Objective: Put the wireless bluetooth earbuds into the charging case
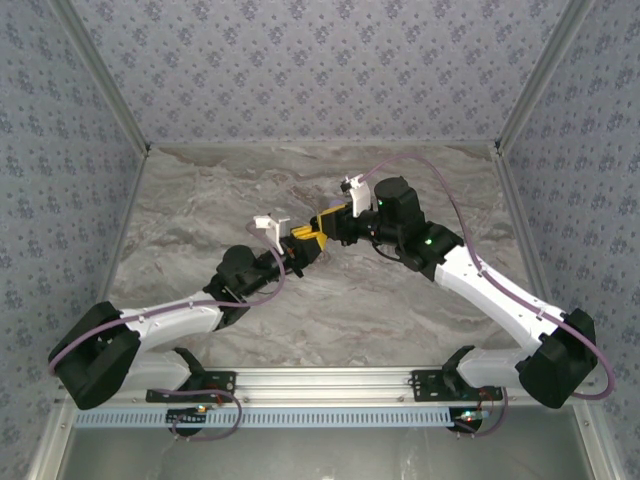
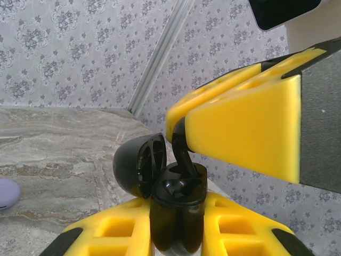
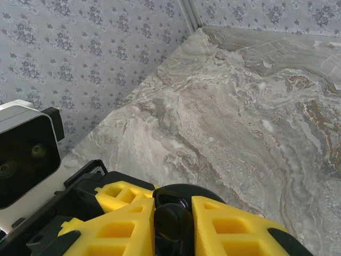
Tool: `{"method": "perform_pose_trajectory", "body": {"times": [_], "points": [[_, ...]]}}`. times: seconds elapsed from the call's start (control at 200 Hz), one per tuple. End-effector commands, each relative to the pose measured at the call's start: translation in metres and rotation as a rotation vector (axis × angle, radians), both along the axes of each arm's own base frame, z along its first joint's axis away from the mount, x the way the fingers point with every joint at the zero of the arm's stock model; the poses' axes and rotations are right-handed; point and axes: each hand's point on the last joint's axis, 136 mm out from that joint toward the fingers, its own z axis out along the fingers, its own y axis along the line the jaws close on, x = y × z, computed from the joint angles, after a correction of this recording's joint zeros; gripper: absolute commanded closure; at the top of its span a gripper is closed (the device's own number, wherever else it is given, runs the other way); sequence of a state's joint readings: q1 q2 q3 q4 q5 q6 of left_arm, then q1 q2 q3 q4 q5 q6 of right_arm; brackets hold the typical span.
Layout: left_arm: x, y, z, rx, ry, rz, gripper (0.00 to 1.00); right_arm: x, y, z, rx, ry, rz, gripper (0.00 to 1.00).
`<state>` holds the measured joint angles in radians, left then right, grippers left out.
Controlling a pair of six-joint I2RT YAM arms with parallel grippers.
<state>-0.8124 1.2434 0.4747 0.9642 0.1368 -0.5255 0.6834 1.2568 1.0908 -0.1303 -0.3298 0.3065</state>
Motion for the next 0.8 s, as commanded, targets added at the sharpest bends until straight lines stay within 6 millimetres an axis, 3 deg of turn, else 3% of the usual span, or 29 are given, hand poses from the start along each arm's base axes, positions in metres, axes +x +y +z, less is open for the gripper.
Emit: {"method": "perform_pose_trajectory", "body": {"times": [0.0, 0.6, 0.8], "points": [[-0.003, 0.005, 0.043, -0.101, -0.078, 0.015, 0.79, -0.004, -0.003, -0.011, -0.03, 0.019, -0.002, 0.77], [-0.002, 0.007, 0.043, -0.108, -0.075, 0.027, 0.79, -0.005, -0.012, -0.014, -0.045, 0.019, -0.035, 0.76], [-0.003, 0.005, 0.043, -0.102, -0.077, 0.01, 0.79, -0.003, -0.013, -0.014, -0.05, 0.02, -0.05, 0.64]]}}
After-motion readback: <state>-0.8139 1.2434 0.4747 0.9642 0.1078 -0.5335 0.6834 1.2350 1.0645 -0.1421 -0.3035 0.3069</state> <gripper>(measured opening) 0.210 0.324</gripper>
